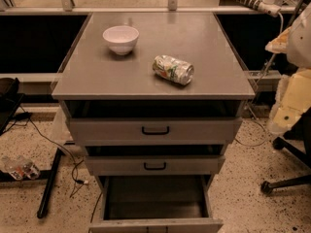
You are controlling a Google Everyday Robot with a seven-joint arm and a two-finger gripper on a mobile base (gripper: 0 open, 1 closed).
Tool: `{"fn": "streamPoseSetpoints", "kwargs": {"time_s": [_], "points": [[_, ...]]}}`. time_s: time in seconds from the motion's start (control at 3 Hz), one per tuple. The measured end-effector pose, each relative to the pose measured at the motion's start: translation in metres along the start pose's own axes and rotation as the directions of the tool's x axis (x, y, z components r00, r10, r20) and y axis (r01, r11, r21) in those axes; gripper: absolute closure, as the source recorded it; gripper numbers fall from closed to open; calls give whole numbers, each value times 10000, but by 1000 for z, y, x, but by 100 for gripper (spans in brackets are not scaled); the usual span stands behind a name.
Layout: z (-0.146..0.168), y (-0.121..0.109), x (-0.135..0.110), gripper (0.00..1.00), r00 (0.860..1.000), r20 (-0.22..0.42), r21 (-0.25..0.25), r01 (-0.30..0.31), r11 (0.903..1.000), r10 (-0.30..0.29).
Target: Close bottom drawer
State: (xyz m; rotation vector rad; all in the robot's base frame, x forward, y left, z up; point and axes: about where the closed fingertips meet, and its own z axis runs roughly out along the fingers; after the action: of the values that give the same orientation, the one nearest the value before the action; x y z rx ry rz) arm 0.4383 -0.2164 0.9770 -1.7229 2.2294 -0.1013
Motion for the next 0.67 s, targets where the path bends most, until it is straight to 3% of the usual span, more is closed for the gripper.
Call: {"fn": "streamPoseSetpoints", "kwargs": {"time_s": [0.33,0.67], "points": [[0,0,0,0,10000,-2,6,2,10000,-2],[-8,-7,-6,0,9999,-106,315,124,9994,-120]]}}
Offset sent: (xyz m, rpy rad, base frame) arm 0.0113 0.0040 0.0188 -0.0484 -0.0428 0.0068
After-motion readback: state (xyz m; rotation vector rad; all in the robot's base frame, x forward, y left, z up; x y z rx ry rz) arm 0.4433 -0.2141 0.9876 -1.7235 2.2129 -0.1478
